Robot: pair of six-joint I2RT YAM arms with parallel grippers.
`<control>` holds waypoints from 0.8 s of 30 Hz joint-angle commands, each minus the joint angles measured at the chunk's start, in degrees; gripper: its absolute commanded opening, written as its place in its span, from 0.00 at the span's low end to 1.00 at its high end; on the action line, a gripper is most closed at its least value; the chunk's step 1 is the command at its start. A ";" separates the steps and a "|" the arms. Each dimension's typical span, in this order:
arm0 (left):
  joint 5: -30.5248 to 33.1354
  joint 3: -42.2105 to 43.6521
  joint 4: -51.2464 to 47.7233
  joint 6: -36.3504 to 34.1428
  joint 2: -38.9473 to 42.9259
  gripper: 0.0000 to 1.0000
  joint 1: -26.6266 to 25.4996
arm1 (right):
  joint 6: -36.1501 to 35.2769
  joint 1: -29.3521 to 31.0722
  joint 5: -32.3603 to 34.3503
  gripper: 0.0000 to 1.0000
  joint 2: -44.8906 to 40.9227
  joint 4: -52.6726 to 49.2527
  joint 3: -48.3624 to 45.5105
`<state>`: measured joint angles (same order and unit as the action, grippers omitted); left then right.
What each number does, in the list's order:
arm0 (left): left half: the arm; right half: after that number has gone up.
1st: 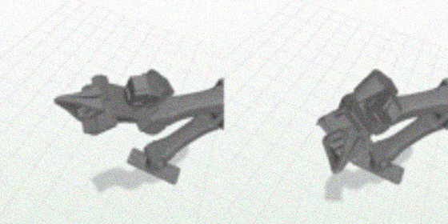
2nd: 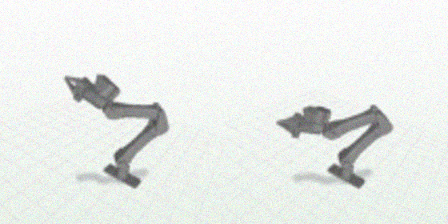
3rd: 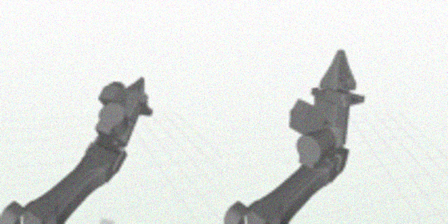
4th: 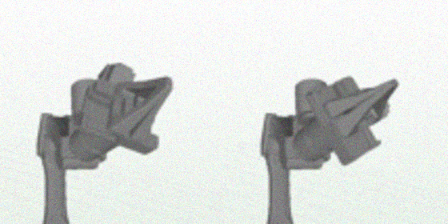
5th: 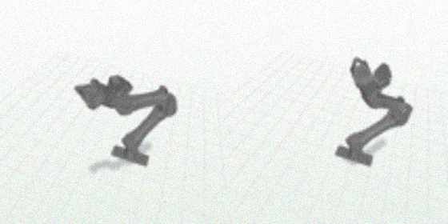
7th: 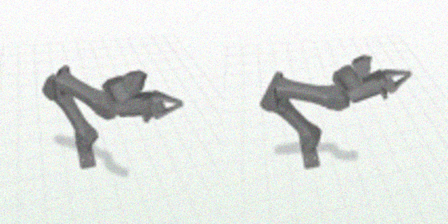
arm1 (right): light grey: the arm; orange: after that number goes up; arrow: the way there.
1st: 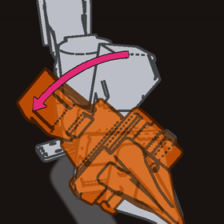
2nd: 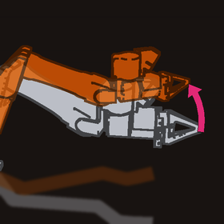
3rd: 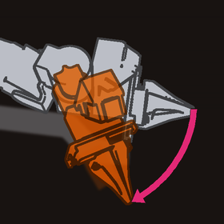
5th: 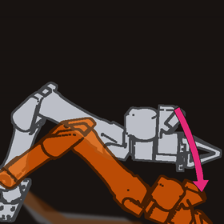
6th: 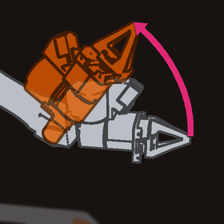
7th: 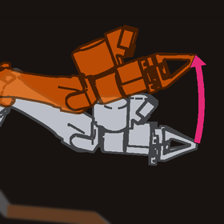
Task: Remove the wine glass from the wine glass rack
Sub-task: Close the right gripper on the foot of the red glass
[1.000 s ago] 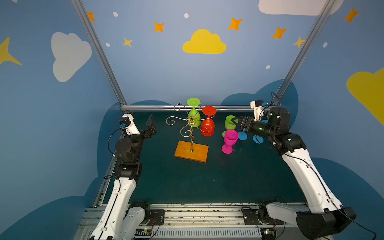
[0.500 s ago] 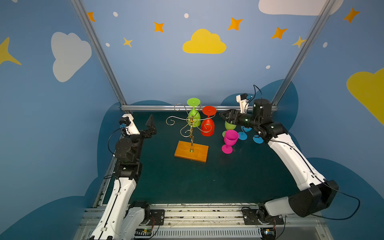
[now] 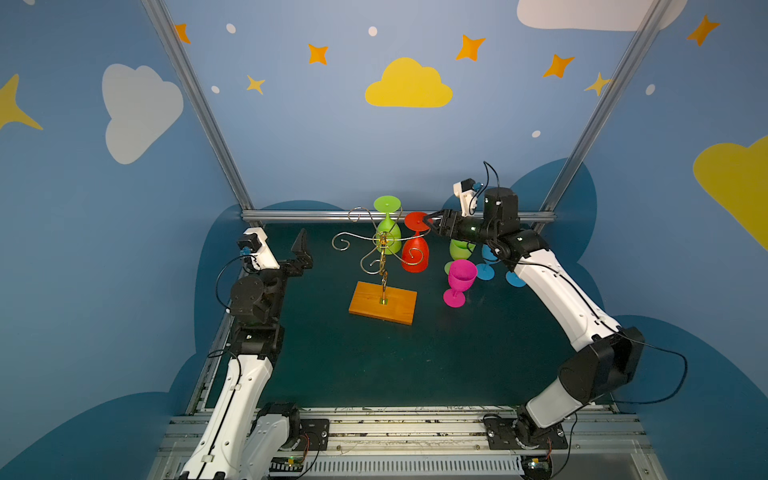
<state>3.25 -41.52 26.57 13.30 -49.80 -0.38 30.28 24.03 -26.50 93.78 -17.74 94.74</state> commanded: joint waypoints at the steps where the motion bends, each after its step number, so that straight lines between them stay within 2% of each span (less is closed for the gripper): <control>1: 0.36 0.49 0.58 -0.01 0.85 0.99 0.13 | 0.83 0.61 0.36 0.61 1.52 1.28 2.53; 6: 0.27 0.48 0.67 0.15 0.85 0.99 0.16 | 1.36 0.99 0.27 0.53 3.24 1.56 3.61; 13: 0.32 0.50 0.64 0.37 0.76 0.99 0.05 | 1.38 1.02 0.82 0.32 2.81 1.83 3.04; 24: 0.45 0.47 0.62 0.25 0.93 0.99 0.05 | 1.96 0.45 1.03 0.20 0.49 2.75 1.26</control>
<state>3.25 -41.50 26.57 13.34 -49.78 -0.38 32.42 24.84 -25.93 96.27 -15.22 96.62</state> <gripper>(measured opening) 0.993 0.206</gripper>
